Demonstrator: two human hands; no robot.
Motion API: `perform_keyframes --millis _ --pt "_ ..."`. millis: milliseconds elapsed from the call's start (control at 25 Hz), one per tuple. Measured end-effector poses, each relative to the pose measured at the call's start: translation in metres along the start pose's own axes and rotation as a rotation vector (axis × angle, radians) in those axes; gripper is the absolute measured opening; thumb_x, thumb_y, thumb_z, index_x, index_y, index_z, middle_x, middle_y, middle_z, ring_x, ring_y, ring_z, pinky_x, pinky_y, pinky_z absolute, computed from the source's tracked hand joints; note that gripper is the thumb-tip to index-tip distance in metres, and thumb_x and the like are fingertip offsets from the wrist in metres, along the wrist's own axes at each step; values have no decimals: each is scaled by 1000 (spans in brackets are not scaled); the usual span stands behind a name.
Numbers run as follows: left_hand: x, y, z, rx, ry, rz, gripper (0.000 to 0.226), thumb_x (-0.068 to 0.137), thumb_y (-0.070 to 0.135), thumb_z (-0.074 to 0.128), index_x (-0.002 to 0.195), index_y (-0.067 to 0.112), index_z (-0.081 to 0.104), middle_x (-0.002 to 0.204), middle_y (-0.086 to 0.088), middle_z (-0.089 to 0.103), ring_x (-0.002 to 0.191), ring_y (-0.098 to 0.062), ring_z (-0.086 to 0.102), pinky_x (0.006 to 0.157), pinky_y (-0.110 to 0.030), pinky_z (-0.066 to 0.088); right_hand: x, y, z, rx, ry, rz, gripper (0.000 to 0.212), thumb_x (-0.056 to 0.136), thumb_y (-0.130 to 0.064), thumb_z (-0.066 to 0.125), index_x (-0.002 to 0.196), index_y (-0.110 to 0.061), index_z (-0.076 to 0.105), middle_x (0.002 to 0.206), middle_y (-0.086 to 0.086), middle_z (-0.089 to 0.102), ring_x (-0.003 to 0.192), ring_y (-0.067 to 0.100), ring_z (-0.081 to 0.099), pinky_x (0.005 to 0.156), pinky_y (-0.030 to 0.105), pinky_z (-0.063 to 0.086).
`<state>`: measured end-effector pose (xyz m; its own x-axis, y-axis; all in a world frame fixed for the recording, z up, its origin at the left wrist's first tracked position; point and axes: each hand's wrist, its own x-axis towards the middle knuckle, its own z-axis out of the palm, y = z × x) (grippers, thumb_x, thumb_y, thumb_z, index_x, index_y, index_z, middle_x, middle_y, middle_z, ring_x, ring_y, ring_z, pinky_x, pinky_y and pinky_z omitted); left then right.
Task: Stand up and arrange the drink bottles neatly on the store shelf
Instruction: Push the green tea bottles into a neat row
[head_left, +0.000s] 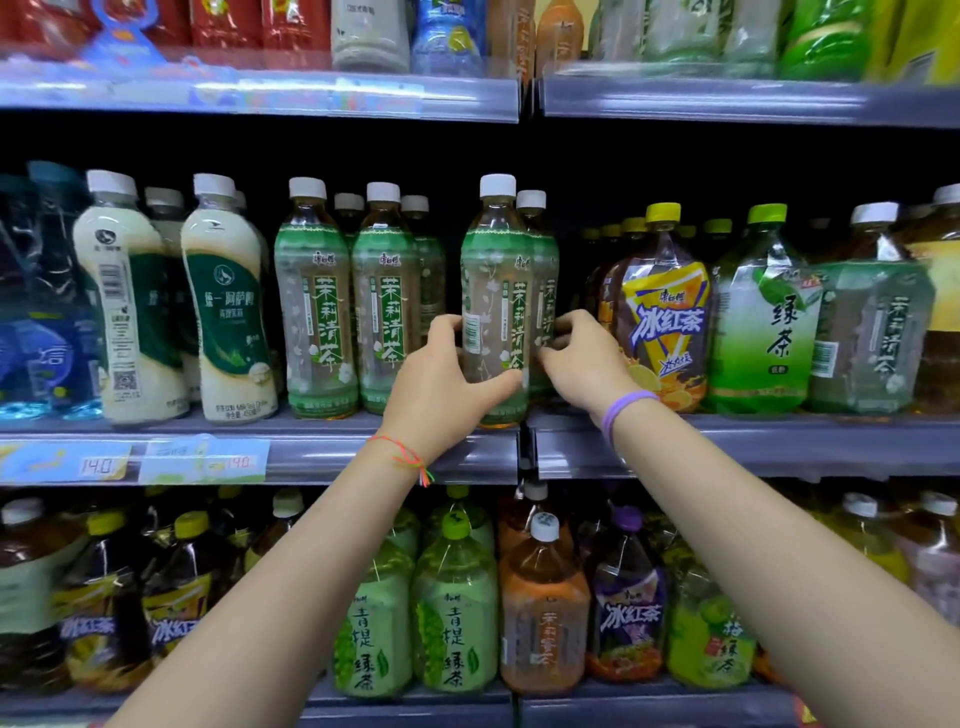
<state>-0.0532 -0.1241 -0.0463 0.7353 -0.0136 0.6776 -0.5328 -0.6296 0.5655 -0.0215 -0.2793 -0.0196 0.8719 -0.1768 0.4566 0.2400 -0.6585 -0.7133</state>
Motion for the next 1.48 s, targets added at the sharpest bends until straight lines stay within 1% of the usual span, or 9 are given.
perform_keyframes --millis 280,440,640,800,920,1040,1160,1280,1480 --pt "3 11 21 -52 -68 55 76 80 49 75 143 21 41 123 4 64 110 -13 61 93 -31 52 -26 -17 -8 498 -78 114 59 100 -56 26 136 -16 51 126 2 59 110 19 56 96 37 46" --pt "27 17 30 -22 -149 -84 111 75 54 76 156 13 12 155 -12 31 142 -28 34 113 -42 36 -16 -19 -3 676 -50 192 75 96 -69 22 148 -19 40 143 -4 47 133 21 45 115 43 34" --pt "57 8 36 -306 -383 -177 117 68 49 85 154 17 13 125 10 59 115 -8 59 102 -35 50 -13 -18 2 801 -62 183 72 92 -73 25 130 -23 60 121 3 65 113 21 61 107 43 44" --pt "55 5 30 -126 -493 -94 100 89 40 68 157 14 0 126 8 56 117 -10 56 92 -19 44 -25 -24 -1 539 35 -37 63 101 -59 26 146 -17 40 136 2 51 128 20 46 104 28 32" --pt "35 0 9 27 -167 150 81 87 48 60 153 16 26 143 -4 49 131 -18 48 107 -36 42 -43 -37 8 289 372 -435 67 102 -39 36 155 -3 18 161 14 21 149 23 18 119 27 15" --pt "10 -13 -22 83 436 302 42 94 26 52 132 7 52 130 -10 51 124 -24 46 106 -37 38 -46 -52 31 246 488 -714 47 92 -11 46 137 2 46 144 18 45 137 27 39 117 38 29" --pt "-9 -8 -39 -194 375 -16 47 100 24 45 145 12 38 146 -6 38 135 -17 34 116 -39 28 -42 -70 54 263 147 -493 29 94 -8 48 122 -11 54 119 4 58 107 16 54 95 36 46" --pt "-14 -2 -42 -319 172 -193 61 102 35 42 156 20 17 161 2 21 146 -10 20 120 -32 18 -32 -86 69 376 -206 -132 67 88 -36 57 146 -11 34 126 2 48 114 19 50 97 33 42" --pt "2 -5 -59 -486 112 -266 61 100 38 46 154 23 23 142 5 43 132 -11 40 106 -29 31 -22 -88 83 267 -140 -32 81 80 -40 71 144 -7 33 138 13 49 122 29 53 101 45 47"
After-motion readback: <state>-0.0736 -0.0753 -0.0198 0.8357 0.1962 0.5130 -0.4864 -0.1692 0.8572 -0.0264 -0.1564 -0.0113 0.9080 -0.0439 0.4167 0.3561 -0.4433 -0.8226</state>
